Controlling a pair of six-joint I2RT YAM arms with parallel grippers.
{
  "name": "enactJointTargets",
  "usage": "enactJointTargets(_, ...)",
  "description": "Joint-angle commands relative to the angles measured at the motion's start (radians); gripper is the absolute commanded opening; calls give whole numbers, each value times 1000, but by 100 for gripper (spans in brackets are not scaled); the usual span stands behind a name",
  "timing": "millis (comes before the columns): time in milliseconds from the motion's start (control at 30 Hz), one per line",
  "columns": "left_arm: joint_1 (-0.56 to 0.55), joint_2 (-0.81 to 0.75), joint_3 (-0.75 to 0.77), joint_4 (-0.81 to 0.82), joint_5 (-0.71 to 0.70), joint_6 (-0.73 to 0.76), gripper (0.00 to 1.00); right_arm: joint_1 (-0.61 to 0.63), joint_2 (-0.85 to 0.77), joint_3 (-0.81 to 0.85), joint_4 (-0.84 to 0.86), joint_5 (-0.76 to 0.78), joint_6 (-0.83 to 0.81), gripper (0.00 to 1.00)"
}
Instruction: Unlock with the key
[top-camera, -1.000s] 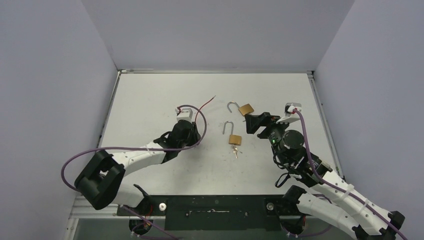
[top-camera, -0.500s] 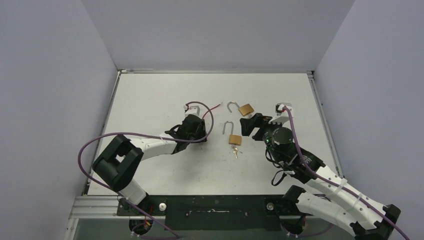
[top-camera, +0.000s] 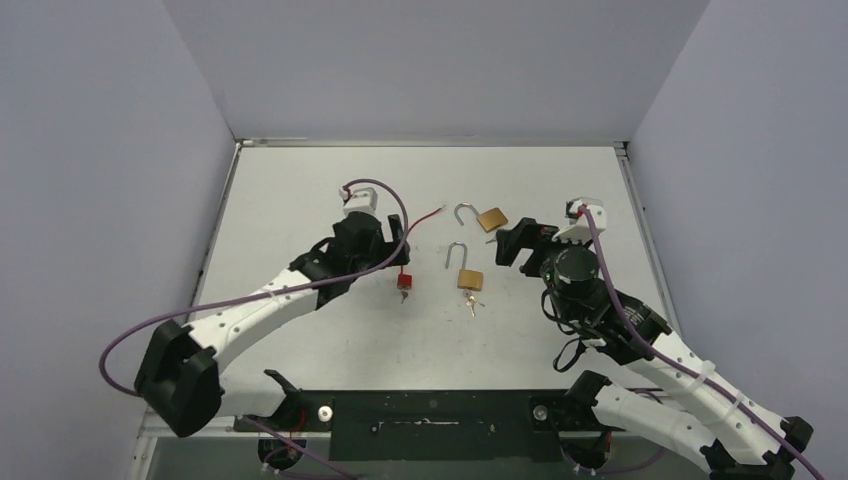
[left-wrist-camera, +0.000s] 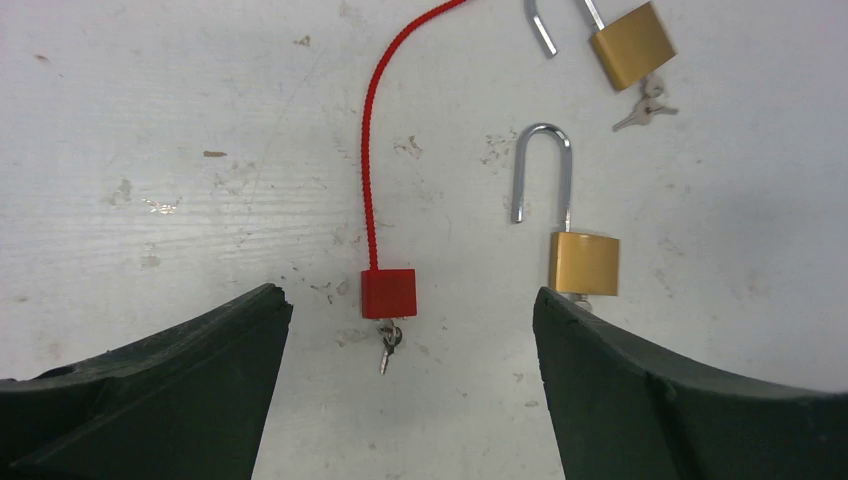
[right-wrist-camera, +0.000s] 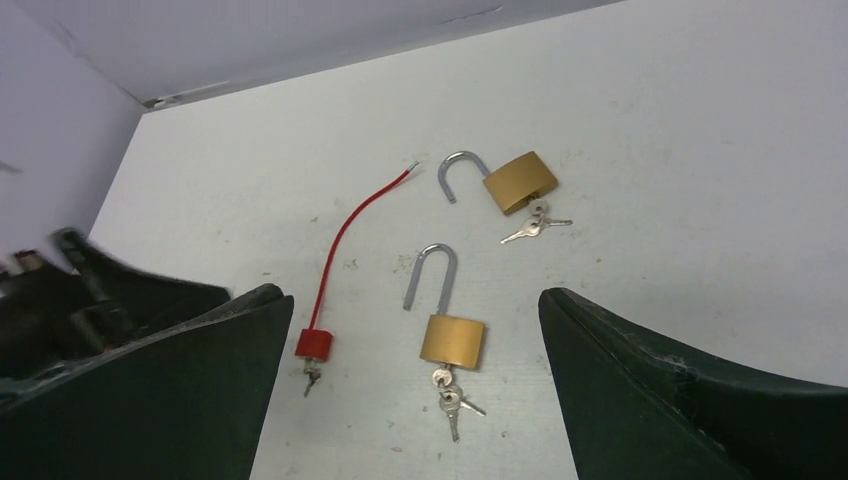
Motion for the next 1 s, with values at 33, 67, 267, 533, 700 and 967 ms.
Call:
enactJointTargets(33, 4, -303, 68, -228, -64, 67, 89, -8, -45, 87, -169, 204, -40, 100)
enactJointTargets(67, 5, -356, 70, -266, -97, 69, 89, -8, -56, 93, -194, 233, -40, 100)
enactJointTargets(267, 3, -649, 76, -387, -188, 186, 96, -8, -143, 150, -301, 355, -52, 100)
enactJointTargets(533, 4, -855, 94, -545, -287, 236, 97, -7, -202, 274, -407, 456, -107, 100)
enactJointTargets(700, 5, -891, 140, -608, -316, 240, 97, -4, -231, 322, -429, 470, -128, 100)
enactJointTargets(967, 4, -901, 157, -622, -315, 232, 97, 7, -238, 325, -432, 457, -115, 100)
